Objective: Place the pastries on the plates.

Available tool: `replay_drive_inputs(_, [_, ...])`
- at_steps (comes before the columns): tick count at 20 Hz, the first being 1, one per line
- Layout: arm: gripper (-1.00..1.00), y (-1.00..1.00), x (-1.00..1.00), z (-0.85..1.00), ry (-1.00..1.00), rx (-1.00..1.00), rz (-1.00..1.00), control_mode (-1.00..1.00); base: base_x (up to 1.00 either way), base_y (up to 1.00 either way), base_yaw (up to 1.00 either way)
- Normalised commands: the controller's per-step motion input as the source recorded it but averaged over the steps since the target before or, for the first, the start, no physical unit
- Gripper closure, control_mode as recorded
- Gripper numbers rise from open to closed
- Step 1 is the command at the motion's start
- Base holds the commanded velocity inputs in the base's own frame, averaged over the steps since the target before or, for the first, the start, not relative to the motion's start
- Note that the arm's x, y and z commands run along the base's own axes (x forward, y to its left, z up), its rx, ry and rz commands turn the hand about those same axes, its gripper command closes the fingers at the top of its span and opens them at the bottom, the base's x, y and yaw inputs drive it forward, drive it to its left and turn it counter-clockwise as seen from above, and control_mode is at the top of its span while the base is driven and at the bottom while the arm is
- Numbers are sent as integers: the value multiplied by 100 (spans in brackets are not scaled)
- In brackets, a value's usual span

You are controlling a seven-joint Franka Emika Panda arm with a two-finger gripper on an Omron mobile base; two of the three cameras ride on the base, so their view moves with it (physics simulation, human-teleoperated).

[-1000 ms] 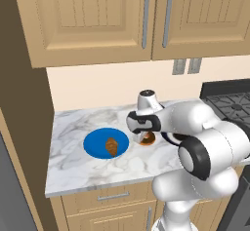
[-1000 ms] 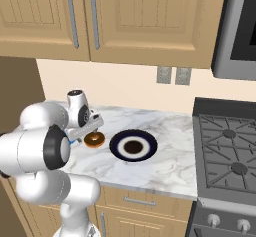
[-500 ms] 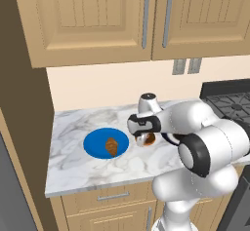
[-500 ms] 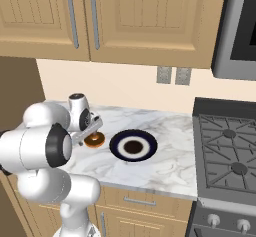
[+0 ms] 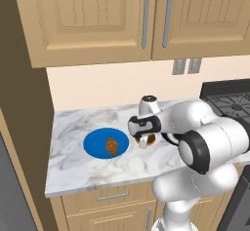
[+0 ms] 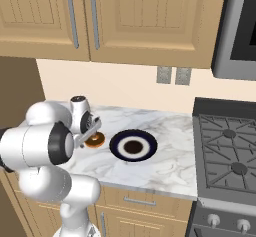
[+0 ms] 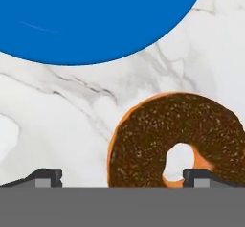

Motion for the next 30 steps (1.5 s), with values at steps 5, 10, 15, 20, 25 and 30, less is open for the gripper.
replay_drive_inputs(5, [-100,-1,5,-17,1,0,5,-100,0,0,0])
replay_drive_inputs(10, [-100,0,3,-25,5,0,1,-100,0,0,0])
replay_drive_inputs(15, [-100,0,4,-16,2,0,0,-100,0,0,0])
replay_drive_inputs(20, [-100,0,8,-5,0,0,0,-100,0,0,0])
replay_drive_inputs(25, [100,0,0,0,0,0,0,-100,0,0,0])
replay_drive_inputs(30, [100,0,0,0,0,0,0,-100,0,0,0])
